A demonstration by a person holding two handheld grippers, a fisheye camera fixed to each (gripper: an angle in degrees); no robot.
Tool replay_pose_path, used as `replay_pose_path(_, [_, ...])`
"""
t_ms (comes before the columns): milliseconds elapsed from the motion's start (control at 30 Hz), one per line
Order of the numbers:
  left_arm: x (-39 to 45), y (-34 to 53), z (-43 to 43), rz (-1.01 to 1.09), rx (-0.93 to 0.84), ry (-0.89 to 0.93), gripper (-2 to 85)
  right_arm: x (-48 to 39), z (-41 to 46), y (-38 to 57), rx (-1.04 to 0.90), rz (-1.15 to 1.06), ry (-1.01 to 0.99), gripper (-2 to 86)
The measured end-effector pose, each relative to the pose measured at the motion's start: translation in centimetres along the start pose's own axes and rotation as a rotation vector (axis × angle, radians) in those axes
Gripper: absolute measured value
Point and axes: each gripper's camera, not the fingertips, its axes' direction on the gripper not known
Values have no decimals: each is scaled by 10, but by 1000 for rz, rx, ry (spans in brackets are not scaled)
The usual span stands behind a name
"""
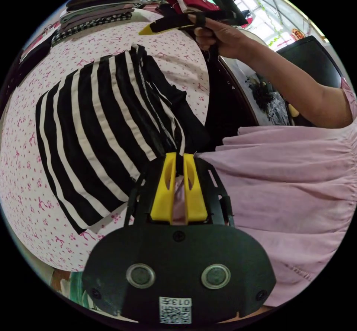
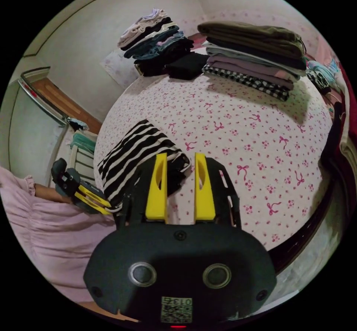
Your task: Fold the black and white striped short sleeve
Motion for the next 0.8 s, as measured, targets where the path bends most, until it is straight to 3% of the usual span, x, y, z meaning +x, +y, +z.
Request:
replay_pose_path(200, [19, -2, 2, 26, 5, -49, 28, -13, 50, -21, -178, 50, 50, 39])
replay_pose_path(333, [44, 0, 6, 86, 17, -151, 47, -17, 26, -16, -66, 11, 79, 28])
replay_pose_path(567, [65, -3, 17, 158, 66, 54, 76, -6, 1, 4, -11, 125, 136, 24])
replay_pose_path(700, [65, 15, -3, 164, 116, -50, 60, -78, -5, 6, -16, -81, 78, 22])
replay_pose_path(800, [31, 32, -18, 6, 187, -106, 50, -146, 22, 13, -91, -274, 21, 20])
